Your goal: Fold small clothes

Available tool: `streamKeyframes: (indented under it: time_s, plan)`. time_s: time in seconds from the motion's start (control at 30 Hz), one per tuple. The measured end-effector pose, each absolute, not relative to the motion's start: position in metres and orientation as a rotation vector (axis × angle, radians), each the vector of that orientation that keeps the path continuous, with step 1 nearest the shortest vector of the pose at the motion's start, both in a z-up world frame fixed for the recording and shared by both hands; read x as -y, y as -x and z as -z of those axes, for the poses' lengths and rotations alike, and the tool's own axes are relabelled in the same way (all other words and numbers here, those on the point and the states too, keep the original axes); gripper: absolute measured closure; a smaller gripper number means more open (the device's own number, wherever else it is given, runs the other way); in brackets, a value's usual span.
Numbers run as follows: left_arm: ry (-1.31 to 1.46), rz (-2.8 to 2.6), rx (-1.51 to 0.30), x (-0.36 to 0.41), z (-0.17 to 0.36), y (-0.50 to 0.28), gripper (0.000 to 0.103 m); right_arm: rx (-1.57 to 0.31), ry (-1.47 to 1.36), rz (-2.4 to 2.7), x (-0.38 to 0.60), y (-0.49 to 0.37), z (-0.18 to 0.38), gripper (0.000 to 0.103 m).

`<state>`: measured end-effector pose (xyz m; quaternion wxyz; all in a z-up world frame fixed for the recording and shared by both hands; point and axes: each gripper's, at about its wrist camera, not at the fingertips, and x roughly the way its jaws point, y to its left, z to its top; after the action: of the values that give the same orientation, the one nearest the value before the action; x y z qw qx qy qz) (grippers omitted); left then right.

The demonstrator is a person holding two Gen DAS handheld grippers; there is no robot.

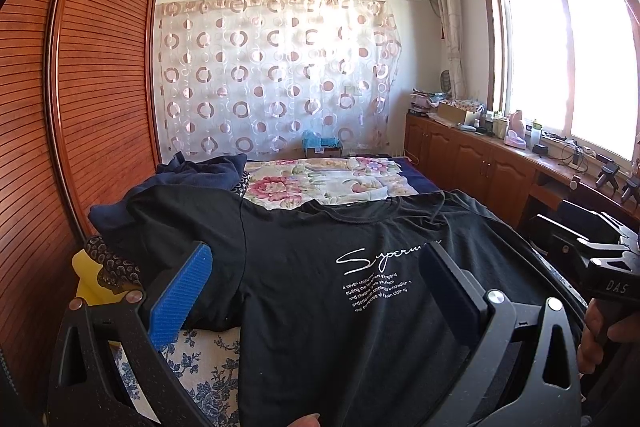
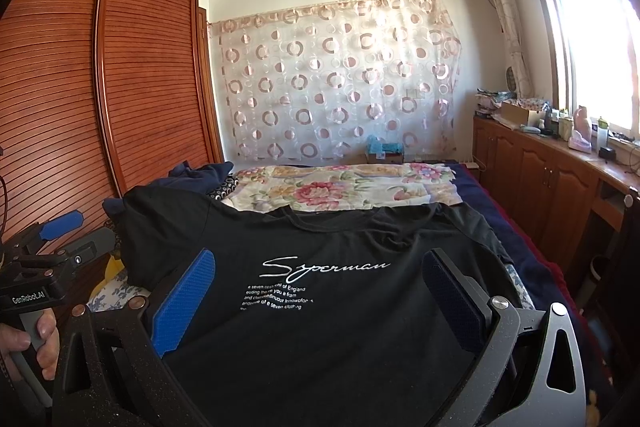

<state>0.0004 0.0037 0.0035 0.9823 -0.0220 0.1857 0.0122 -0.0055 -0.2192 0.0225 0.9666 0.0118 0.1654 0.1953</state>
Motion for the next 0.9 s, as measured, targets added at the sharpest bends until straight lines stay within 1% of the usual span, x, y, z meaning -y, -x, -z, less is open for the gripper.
streamKeyframes:
  time_s: [0.03,0.07,0.2,0.9]
  plan:
    - [0.044,-0.024,-0.372,-0.004,-0.004,-0.001,0.0,-0.335,-0.024,-0.396,0.219,0.005,-0.023,0.0]
    - [0.043,-0.025,-0.37,-0.004,-0.018,0.002,0.0,-0.335,-0.024,-0.395,0.219,0.006,-0.022,0.0]
    - [0.04,-0.027,-0.361,-0.006,-0.025,0.002,0.0,-0.334,-0.024,-0.396,0.219,0.006,-0.022,0.0]
    - [0.032,-0.029,-0.356,-0.003,-0.023,0.004,0.0,-0.331,-0.024,-0.397,0.22,0.008,-0.023,0.0]
